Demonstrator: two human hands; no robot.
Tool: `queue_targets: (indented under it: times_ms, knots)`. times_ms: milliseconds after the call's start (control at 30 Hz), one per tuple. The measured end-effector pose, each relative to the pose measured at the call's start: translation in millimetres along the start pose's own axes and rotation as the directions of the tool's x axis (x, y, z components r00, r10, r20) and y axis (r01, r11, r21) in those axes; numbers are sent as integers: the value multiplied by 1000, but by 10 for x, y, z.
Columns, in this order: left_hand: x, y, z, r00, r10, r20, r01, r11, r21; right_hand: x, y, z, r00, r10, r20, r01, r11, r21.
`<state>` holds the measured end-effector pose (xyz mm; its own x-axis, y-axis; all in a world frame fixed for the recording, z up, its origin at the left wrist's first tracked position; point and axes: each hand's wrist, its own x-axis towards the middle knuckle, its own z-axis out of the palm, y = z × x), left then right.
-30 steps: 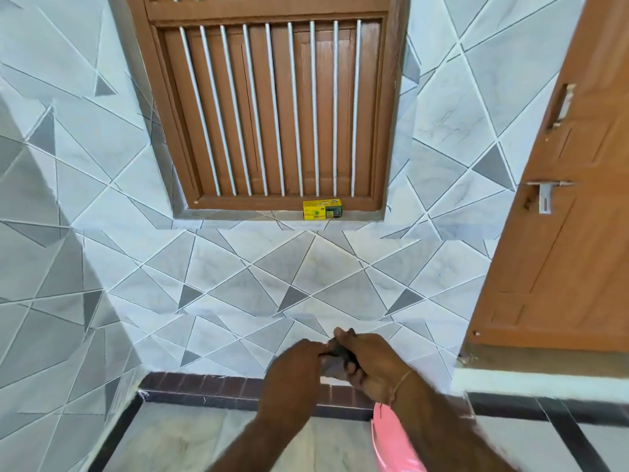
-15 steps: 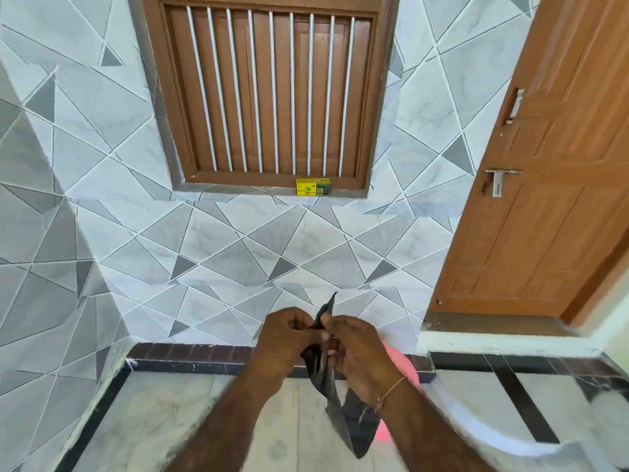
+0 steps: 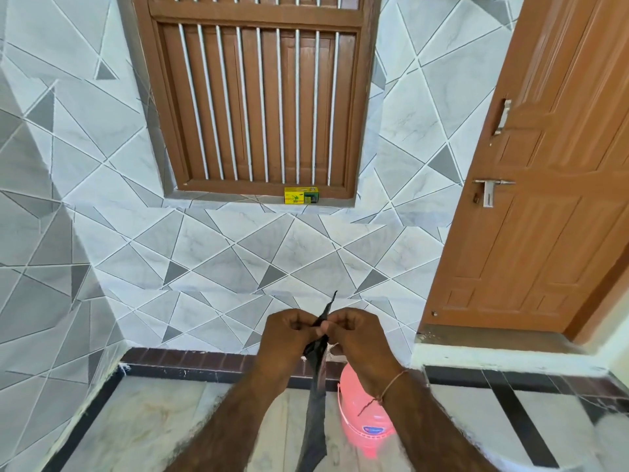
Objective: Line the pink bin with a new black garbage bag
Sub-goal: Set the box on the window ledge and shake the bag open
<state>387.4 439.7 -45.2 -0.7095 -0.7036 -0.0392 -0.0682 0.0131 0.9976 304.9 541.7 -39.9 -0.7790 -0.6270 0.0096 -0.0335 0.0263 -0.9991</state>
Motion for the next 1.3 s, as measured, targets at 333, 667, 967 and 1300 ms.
queue_targets:
  times_ms: [333, 667, 967, 1300]
  knots:
    - [255, -39, 326, 917, -241, -318, 90, 902, -422, 434, 298, -639, 985, 109, -137, -123, 988, -95]
    - [377, 188, 649, 969, 139, -202, -86, 964, 251, 686, 372, -791, 958, -88, 272, 199, 890, -412]
    - [1193, 129, 62, 985, 169, -19, -105, 695, 711, 1248, 519, -881, 969, -73, 236, 214, 727, -652]
    - [1456, 32, 580, 978, 203, -42, -149, 826, 543, 1886, 412, -298, 975, -7, -223, -86, 910, -407]
